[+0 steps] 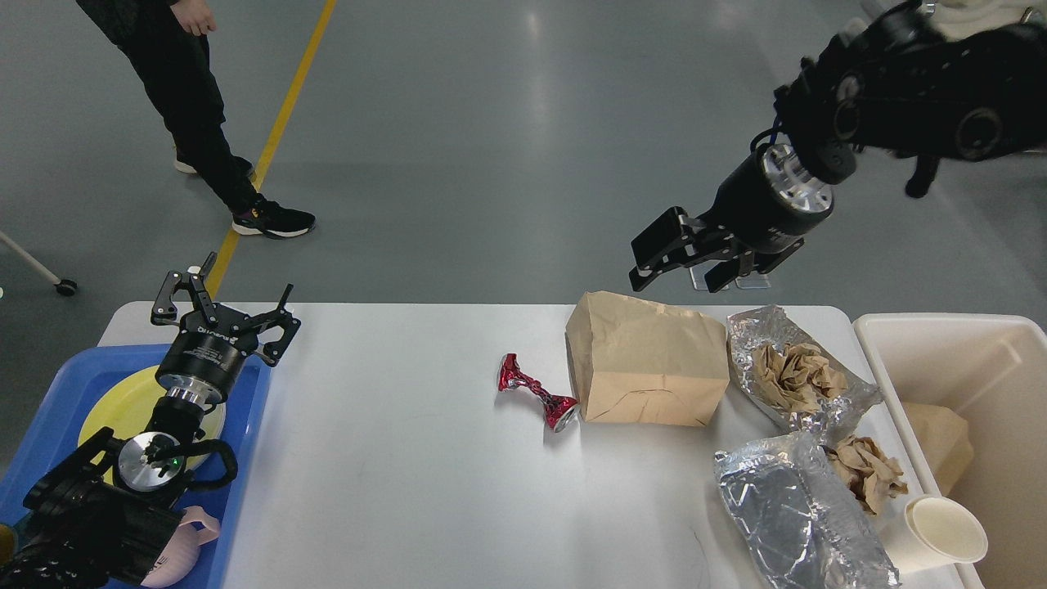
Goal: Tidy desktop
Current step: 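Move the right gripper toward the standing brown paper bag, then grasp the top of the standing brown paper bag with the right gripper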
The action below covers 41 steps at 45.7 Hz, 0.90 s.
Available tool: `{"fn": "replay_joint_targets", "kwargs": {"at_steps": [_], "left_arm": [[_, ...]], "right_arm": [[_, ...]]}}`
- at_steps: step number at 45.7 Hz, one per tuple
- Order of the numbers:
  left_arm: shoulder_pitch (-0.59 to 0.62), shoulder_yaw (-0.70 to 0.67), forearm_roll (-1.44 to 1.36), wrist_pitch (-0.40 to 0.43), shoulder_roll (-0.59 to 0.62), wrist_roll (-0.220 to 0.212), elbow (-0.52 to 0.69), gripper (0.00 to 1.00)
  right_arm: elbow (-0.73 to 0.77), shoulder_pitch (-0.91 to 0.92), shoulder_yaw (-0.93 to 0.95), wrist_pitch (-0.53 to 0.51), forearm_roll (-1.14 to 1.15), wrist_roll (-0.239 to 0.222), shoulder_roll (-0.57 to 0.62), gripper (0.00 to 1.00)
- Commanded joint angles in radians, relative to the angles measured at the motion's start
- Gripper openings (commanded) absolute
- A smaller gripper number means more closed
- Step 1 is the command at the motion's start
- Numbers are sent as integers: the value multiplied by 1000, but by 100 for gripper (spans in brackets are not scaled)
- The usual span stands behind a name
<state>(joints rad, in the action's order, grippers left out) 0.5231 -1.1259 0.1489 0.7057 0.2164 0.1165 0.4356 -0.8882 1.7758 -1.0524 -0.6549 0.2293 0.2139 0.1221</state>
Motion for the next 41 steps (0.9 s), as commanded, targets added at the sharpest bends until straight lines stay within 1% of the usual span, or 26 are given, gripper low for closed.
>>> {"fn": "replay_joint_targets", "kwargs": {"at_steps": [1,5,8,11,16,27,31,32,33,35,37,41], "left_arm": [[0,0,0,0,0,0,0,100],[0,0,0,0,0,0,0,100],[0,0,0,0,0,0,0,100],[0,0,0,0,0,0,0,100],[0,0,0,0,0,0,0,100],[0,0,0,0,0,0,0,100],[0,0,0,0,0,0,0,100],[0,0,0,0,1,0,0,100],[0,0,0,0,0,0,0,100],[0,0,0,0,0,0,0,100],[0,0,0,0,1,0,0,100],[0,0,0,0,0,0,0,100]], "right_arm": [[198,-217,-57,113,-110,-134,-105,100],[247,-298,-49,138,-128,-204,-110,100],[265,-340,-55,156,-128,-235,-110,100],[297,-384,-57,187,-128,-252,-110,100],[348,-444,-37,195,-130,-255,-107,100],[354,-489,-34,212,-208,-255,-105,100],[354,-503,-32,253,-209,-255,-107,100],[354,-509,-32,265,-209,-254,-107,97],[354,-513,-31,276,-209,-254,-105,92],[354,-521,-31,284,-209,-254,-105,76],[354,-527,-31,287,-209,-252,-105,63],[354,-539,-26,294,-209,-248,-105,50]]}}
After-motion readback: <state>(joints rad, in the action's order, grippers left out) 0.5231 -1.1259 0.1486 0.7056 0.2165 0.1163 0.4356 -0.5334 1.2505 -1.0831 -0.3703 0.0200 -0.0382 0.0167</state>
